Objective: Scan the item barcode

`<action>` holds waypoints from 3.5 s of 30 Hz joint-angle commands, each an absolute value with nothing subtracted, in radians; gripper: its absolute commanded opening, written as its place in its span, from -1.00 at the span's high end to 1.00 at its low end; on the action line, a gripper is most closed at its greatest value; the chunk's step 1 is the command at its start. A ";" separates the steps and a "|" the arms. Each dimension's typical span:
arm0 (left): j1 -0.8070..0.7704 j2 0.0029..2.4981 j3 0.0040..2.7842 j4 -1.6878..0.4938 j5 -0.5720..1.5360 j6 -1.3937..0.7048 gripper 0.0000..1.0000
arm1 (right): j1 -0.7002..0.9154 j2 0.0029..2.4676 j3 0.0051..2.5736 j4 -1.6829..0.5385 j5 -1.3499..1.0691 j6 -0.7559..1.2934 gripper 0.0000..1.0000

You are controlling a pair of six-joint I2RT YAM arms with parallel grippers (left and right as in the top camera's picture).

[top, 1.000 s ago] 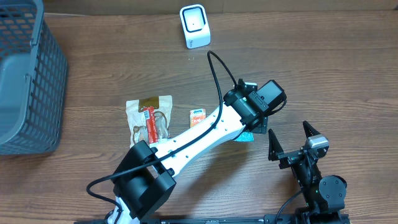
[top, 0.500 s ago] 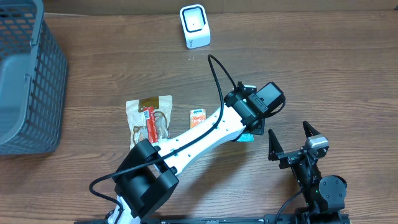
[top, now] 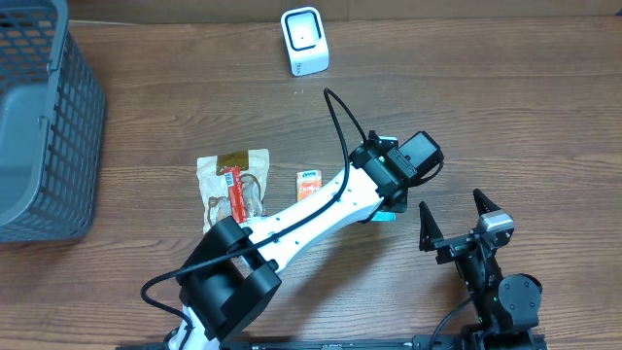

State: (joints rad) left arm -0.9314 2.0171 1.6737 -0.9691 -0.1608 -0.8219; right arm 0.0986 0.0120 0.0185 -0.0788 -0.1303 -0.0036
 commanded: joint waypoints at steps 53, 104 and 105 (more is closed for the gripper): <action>-0.753 1.876 1.682 -1.166 -0.217 -0.831 0.07 | 0.095 0.003 0.008 -0.073 -0.125 0.000 -1.00; -0.720 1.875 1.267 -0.779 -0.042 -0.643 -0.11 | 0.095 0.003 0.008 -0.073 -0.125 0.000 -1.00; -0.720 1.875 1.272 -0.775 -0.028 -0.627 -0.18 | 0.095 0.003 0.008 -0.073 -0.125 0.000 -1.00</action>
State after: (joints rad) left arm -0.7238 1.9045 1.2732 -0.7895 -0.0978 -0.6926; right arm 0.0986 0.0120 0.0185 -0.0784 -0.1303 -0.0032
